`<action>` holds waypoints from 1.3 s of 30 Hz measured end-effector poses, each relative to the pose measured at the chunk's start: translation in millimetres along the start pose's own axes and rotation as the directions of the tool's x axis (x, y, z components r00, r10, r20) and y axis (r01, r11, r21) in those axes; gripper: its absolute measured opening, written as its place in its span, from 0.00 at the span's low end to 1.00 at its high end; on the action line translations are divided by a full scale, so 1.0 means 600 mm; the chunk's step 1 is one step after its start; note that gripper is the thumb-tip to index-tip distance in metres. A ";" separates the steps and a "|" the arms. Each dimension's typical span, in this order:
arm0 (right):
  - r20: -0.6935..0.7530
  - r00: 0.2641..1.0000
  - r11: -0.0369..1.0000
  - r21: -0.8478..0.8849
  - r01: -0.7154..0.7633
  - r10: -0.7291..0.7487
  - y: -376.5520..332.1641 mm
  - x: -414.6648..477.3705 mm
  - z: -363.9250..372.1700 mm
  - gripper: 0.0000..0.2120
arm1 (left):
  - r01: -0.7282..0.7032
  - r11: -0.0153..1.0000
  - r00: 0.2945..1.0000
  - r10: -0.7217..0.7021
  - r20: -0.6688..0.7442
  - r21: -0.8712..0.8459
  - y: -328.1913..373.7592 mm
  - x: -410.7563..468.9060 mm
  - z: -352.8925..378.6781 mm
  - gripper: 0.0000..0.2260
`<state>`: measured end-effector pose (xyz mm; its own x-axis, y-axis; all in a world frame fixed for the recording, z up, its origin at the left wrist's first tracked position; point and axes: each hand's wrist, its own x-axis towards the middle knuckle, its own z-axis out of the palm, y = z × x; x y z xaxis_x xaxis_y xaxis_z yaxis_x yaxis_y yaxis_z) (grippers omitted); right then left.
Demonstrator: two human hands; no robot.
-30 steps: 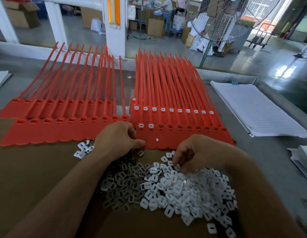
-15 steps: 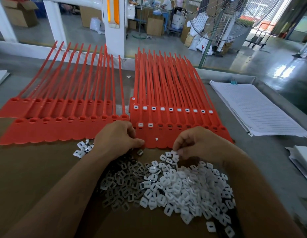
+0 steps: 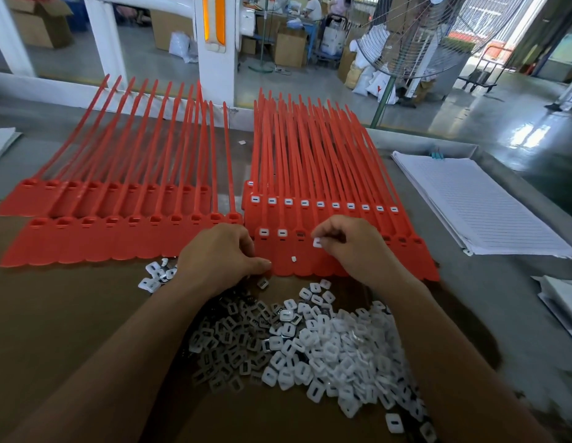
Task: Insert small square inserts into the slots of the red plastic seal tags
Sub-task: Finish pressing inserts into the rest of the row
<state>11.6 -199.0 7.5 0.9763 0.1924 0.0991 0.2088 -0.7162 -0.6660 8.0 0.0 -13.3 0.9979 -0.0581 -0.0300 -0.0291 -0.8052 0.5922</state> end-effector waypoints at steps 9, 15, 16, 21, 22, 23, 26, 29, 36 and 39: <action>-0.106 0.994 0.999 -0.042 0.006 -0.010 0.005 0.037 0.036 0.07 | 0.027 1.000 1.000 -0.027 0.000 -0.015 0.002 0.000 -0.001 0.11; -0.098 0.995 0.988 -0.149 -0.033 0.018 0.008 0.049 0.042 0.07 | 0.026 1.000 1.000 -0.026 -0.001 -0.015 0.003 0.000 -0.001 0.11; -0.103 0.995 0.987 -0.161 -0.030 0.013 0.009 0.049 0.043 0.07 | 0.028 1.000 1.000 -0.028 0.000 -0.015 0.003 0.000 -0.001 0.11; -0.142 0.988 0.973 -0.232 0.020 -0.054 0.009 0.047 0.048 0.09 | 0.023 1.000 1.000 -0.023 0.000 -0.008 0.004 0.001 0.000 0.11; -0.149 0.986 0.966 -0.255 0.033 -0.073 0.009 0.046 0.050 0.10 | 0.023 1.000 1.000 -0.023 0.000 -0.008 0.004 0.001 0.000 0.11; -0.150 0.985 0.959 -0.278 0.046 -0.091 0.008 0.044 0.051 0.10 | 0.023 1.000 1.000 -0.023 0.000 -0.008 0.004 0.001 0.000 0.11; -0.100 0.987 0.935 -0.344 0.084 -0.125 0.007 0.040 0.051 0.14 | 0.018 1.000 1.000 -0.018 -0.002 -0.008 0.003 0.001 0.000 0.11; -0.023 0.994 0.911 -0.404 0.086 -0.104 0.007 0.036 0.044 0.19 | 0.014 1.000 1.000 -0.014 -0.002 -0.008 0.002 0.002 0.001 0.11; 0.075 0.993 0.880 -0.462 0.114 -0.089 0.007 0.025 0.036 0.22 | 0.006 1.000 1.000 -0.006 -0.003 -0.008 0.002 0.003 0.002 0.11; 0.055 0.994 0.904 -0.411 0.113 -0.100 0.011 0.024 0.028 0.22 | 0.007 1.000 1.000 -0.007 -0.003 -0.003 0.003 0.003 0.003 0.12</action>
<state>26.3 -189.6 -7.8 0.9461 0.2993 0.1242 0.3230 -0.9018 -0.2870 9.8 -2.4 -13.7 0.9982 -0.0511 -0.0315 -0.0224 -0.8041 0.5941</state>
